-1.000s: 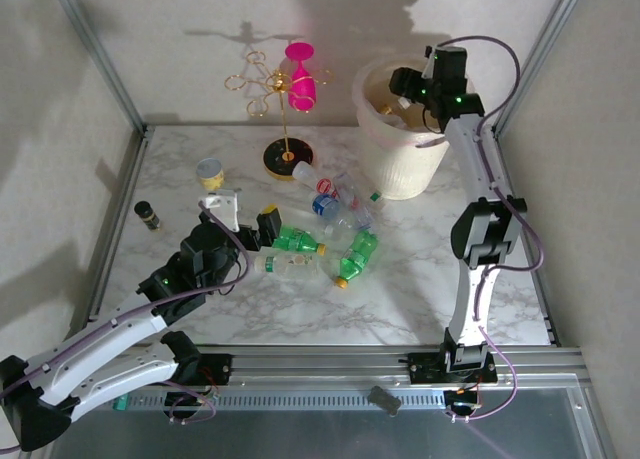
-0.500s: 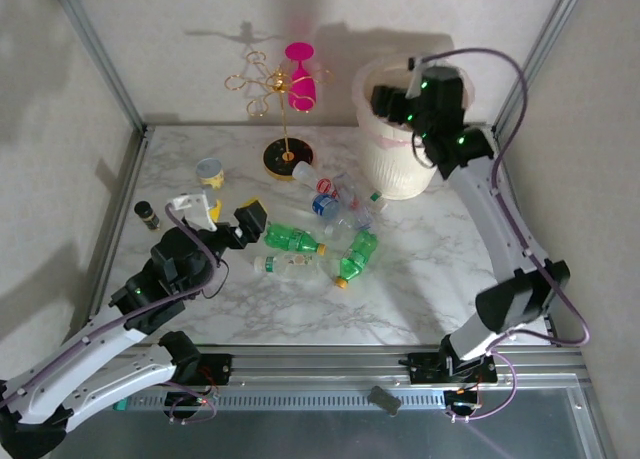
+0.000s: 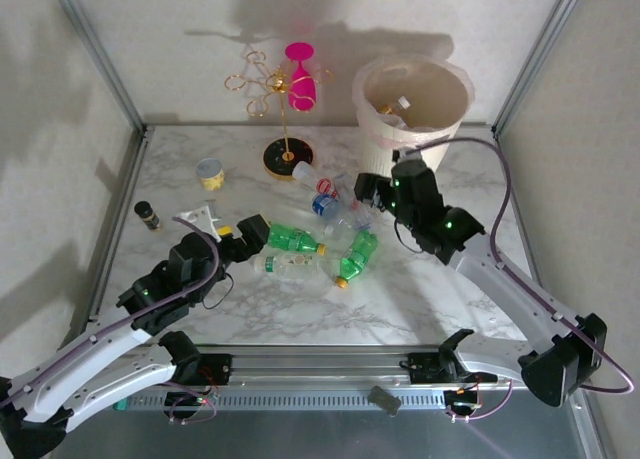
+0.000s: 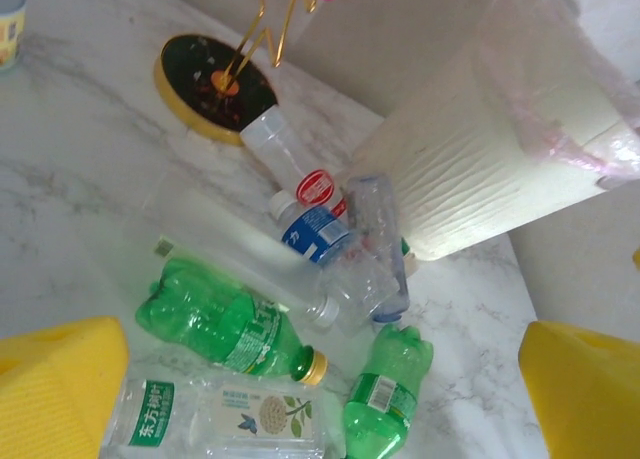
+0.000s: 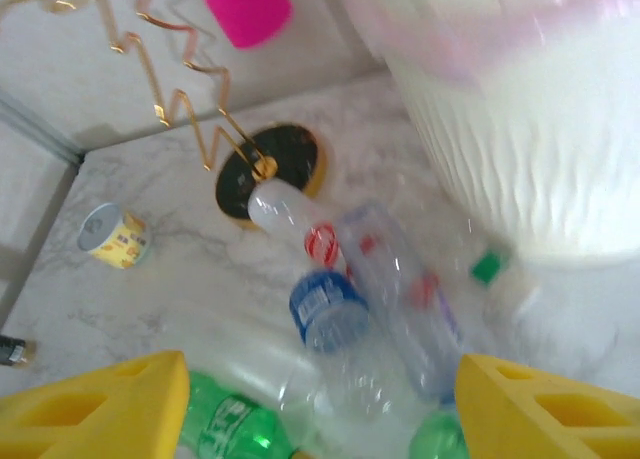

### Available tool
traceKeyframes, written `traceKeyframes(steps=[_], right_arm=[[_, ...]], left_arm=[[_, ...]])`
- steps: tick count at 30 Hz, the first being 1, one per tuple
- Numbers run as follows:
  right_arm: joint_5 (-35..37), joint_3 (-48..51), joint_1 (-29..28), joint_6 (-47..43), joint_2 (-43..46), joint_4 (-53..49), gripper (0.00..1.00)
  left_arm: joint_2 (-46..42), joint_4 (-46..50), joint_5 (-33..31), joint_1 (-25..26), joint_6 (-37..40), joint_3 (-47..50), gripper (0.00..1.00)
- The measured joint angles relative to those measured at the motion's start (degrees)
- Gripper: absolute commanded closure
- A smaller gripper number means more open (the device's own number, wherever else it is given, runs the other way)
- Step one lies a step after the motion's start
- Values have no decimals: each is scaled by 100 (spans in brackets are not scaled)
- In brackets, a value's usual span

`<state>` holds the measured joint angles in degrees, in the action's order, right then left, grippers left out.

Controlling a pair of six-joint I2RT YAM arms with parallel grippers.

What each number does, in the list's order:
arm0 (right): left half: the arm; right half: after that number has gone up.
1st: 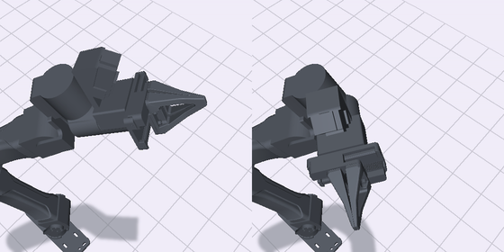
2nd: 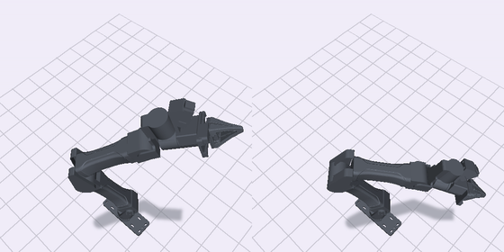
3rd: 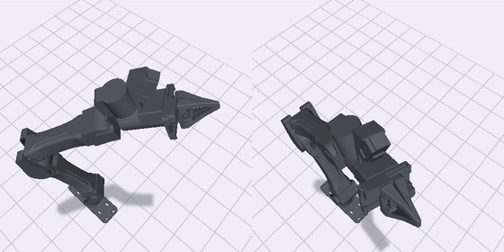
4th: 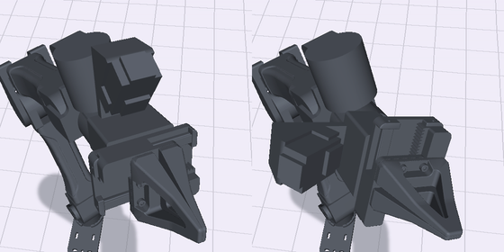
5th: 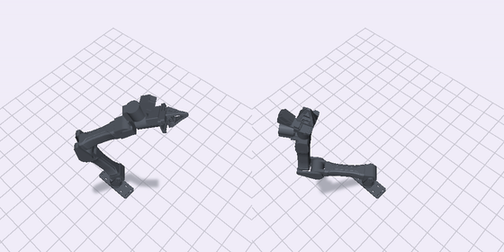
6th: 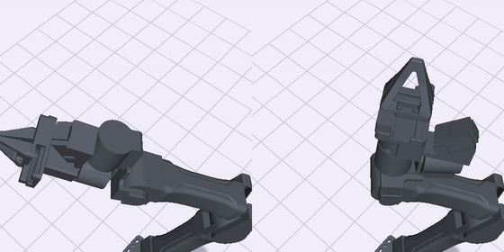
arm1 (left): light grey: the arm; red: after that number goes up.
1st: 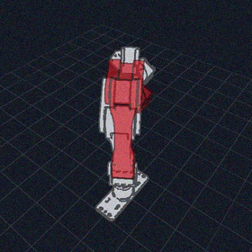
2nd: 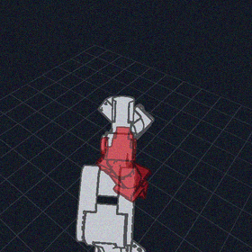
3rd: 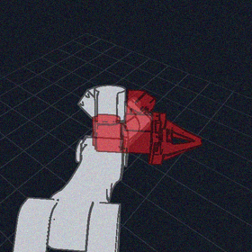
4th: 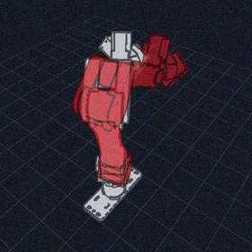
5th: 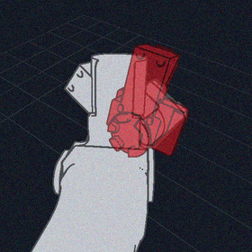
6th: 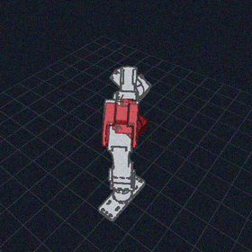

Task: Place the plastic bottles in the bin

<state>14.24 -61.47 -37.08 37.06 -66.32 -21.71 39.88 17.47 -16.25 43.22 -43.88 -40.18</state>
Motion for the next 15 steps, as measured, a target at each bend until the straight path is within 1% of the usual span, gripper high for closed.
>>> traceKeyframes(steps=[4, 5, 7, 9, 15], right_arm=[[116, 728, -76, 1318, 66, -219, 31], [144, 850, -122, 1582, 39, -297, 29], [256, 1069, -319, 2087, -48, -313, 20], [273, 1182, -474, 2385, -214, -295, 14], [243, 1204, -605, 3034, -1268, -238, 14]], left_arm=[[155, 11, 109, 0, -223, 79, 1], [160, 28, 146, 0, -260, 109, 0], [157, 42, 173, 0, -299, 179, 0], [155, 63, 190, 0, -328, 249, 0], [42, 79, 247, 0, -444, 472, 0]])
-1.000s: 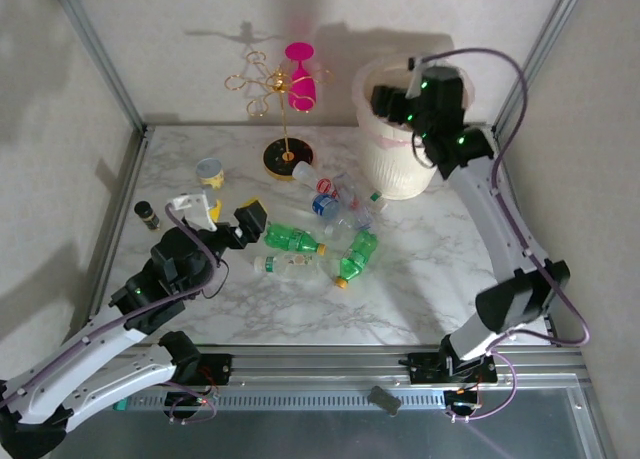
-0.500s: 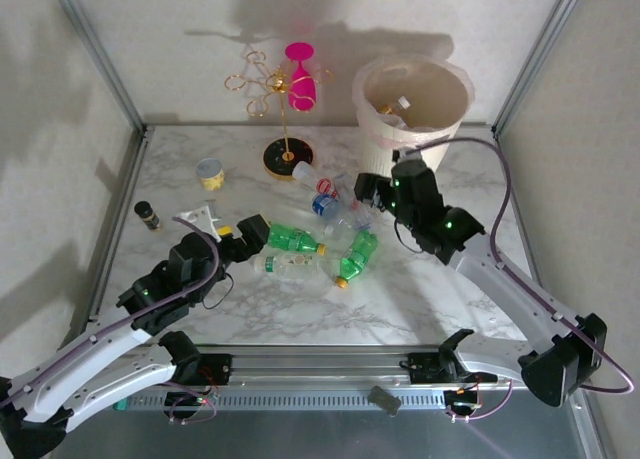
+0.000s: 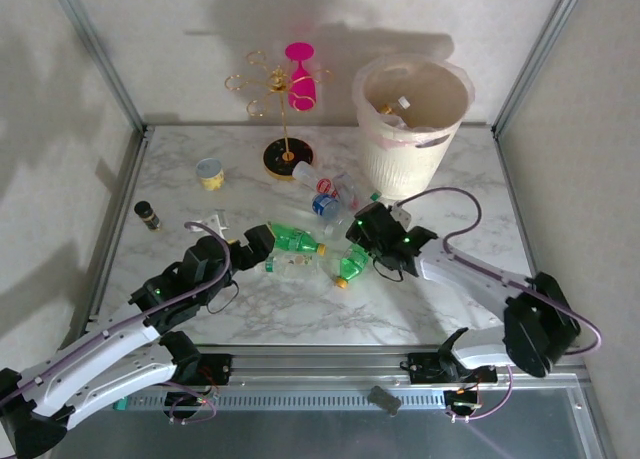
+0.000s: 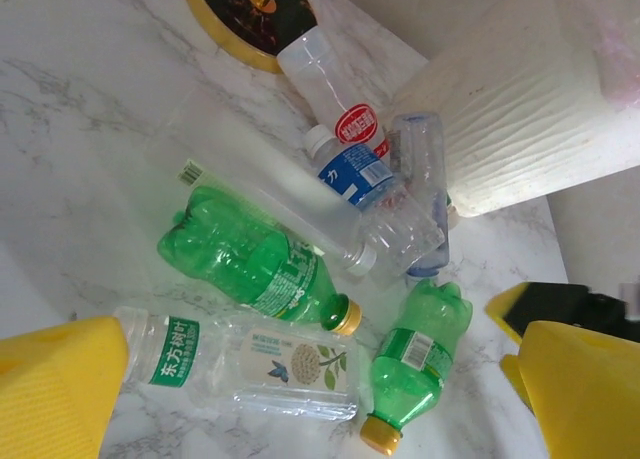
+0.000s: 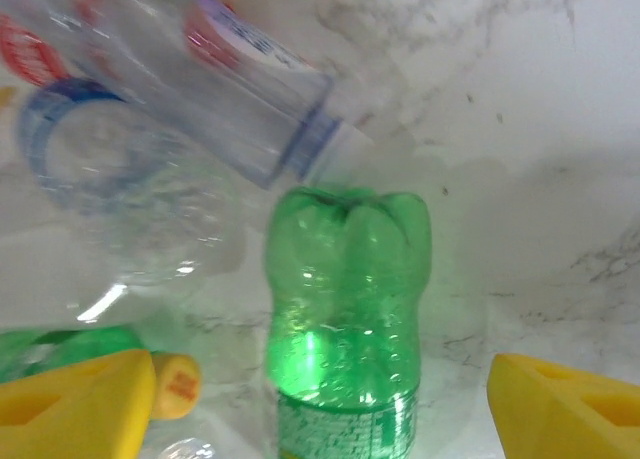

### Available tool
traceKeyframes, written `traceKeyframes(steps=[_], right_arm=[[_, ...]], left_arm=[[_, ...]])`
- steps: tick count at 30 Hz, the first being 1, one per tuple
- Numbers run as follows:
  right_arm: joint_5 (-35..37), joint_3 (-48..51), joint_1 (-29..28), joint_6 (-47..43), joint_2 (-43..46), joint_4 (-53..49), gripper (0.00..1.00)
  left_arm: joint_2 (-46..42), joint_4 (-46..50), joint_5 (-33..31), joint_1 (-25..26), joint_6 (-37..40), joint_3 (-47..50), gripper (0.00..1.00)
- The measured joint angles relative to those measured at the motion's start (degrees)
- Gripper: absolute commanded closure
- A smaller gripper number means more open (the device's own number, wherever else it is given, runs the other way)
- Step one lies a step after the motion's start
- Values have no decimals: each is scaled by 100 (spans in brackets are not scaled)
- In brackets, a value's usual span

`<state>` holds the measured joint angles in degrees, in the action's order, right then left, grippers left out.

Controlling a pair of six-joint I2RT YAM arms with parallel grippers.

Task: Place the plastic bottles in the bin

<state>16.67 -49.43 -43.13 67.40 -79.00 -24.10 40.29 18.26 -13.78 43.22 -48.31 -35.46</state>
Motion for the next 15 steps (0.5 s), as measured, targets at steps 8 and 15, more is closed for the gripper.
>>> traceKeyframes(steps=[8, 15], right_arm=[[-74, -70, -107, 461, -885, 70, 16], [-131, -264, -107, 608, -1259, 216, 27]], left_arm=[[20, -7, 55, 0, -61, 101, 0], [42, -4, 55, 0, -31, 101, 0]])
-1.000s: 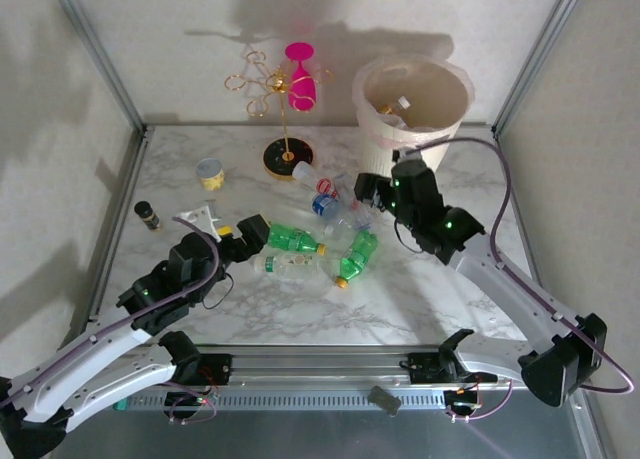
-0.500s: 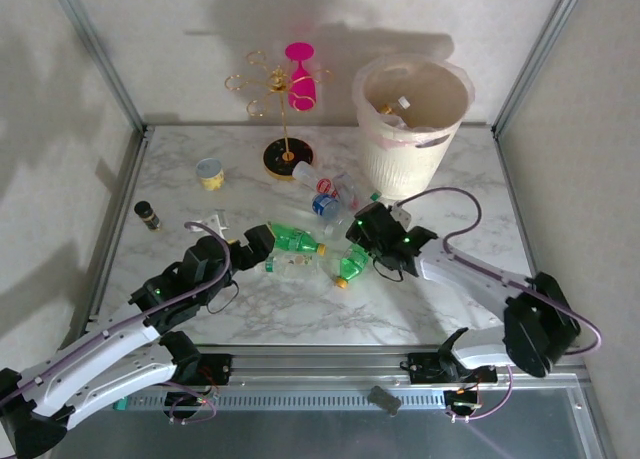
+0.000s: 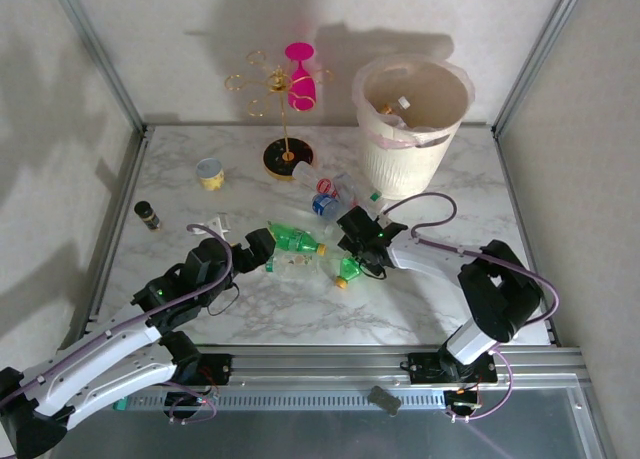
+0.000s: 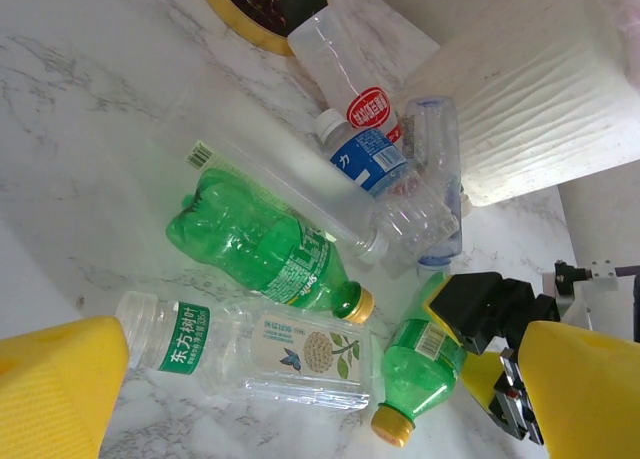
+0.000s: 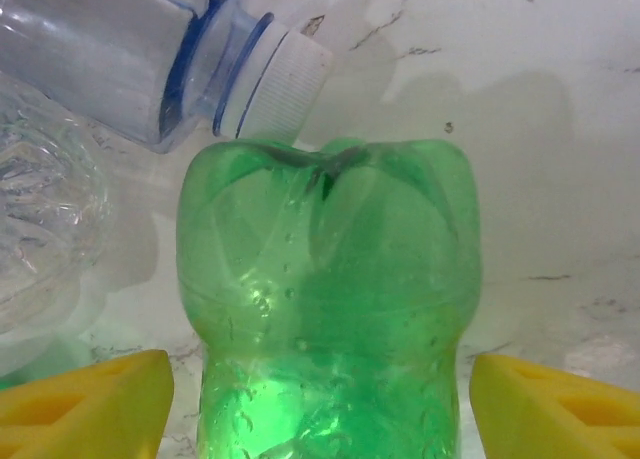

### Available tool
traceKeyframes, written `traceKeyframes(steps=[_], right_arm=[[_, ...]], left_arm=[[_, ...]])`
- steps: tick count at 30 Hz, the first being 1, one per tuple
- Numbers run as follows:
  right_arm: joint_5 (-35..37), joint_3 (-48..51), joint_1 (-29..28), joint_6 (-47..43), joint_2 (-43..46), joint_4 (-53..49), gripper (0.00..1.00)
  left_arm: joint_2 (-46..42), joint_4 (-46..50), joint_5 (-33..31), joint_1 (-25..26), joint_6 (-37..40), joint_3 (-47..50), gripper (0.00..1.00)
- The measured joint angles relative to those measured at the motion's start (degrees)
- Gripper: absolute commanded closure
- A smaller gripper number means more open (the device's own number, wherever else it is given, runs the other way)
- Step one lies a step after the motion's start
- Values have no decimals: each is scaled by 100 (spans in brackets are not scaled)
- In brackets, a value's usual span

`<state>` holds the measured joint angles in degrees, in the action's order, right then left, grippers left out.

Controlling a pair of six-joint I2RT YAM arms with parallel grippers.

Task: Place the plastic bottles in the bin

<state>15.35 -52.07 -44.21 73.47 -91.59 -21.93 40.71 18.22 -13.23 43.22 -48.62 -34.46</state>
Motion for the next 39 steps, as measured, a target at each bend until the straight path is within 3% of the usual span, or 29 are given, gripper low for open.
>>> traceKeyframes(steps=[9, 22, 30, 39], right_arm=[[4, 0, 0, 142, -72, 33, 41], [24, 0, 0, 223, 168, -37, 49], [157, -17, -11, 221, 404, -356, 50], [424, -190, -35, -240, 1412, -892, 51]], left_arm=[[-48, 140, -4, 0, 90, -66, 0], [-348, 1161, -289, 0, 479, -1132, 0], [-706, 1578, -195, 0, 511, -1414, 0], [-688, 1631, 68, 0, 774, -1755, 0]])
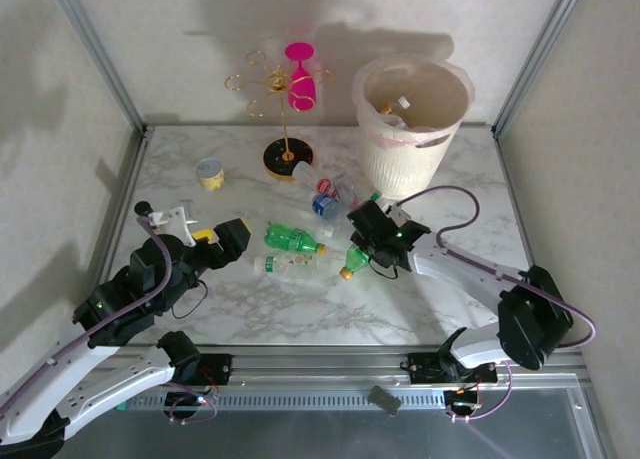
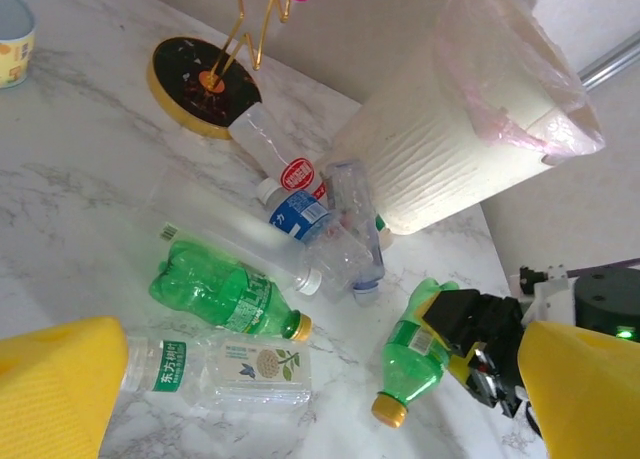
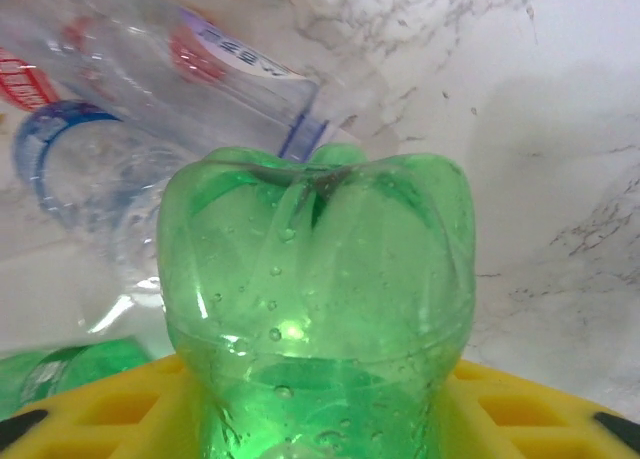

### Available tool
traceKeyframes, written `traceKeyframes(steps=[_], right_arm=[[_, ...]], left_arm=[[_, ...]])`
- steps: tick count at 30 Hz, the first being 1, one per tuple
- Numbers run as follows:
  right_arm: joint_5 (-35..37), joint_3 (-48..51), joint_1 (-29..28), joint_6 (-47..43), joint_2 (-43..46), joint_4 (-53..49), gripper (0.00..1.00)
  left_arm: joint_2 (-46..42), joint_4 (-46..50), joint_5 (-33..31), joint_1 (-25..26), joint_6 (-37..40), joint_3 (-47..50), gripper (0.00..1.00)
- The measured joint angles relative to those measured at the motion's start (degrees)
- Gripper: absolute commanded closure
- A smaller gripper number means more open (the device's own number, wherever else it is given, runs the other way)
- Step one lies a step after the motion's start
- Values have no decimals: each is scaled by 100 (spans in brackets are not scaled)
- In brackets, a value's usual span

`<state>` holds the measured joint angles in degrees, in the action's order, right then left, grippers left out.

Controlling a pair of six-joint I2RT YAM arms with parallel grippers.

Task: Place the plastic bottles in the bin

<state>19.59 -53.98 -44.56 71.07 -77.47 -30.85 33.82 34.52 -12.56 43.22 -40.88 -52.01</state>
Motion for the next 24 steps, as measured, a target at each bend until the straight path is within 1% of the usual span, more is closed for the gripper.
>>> traceKeyframes(steps=[4, 8, 10, 13, 15, 18, 21, 24], right_arm=[[2, -140, 0, -424, 516, -221, 54], [39, -439, 0, -1141, 1202, -256, 53], [61, -702, 9, -1652, 1596, -144, 52], [76, -1377, 162, -2354, 1784, -55, 53], [66, -1998, 452, -2837, 1663, 46, 53], [-87, -2761, 1073, -3434, 1366, 282, 54], [-457, -3226, 1853, -3803, 1027, 533, 54], [-868, -3473, 2581, -3998, 656, 846, 54]], left_arm=[[184, -92, 168, 0, 201, -39, 0], [470, -262, 308, 0, 404, -85, 0], [625, -369, 404, 0, 522, -151, 0], [870, -514, 546, 0, 680, -323, 0], [1034, -640, 647, 0, 791, -472, 0], [1303, -769, 774, 0, 957, -708, 0], [1576, -881, 914, 0, 1137, -955, 1], [1635, -1150, 1047, 0, 1285, -981, 1]])
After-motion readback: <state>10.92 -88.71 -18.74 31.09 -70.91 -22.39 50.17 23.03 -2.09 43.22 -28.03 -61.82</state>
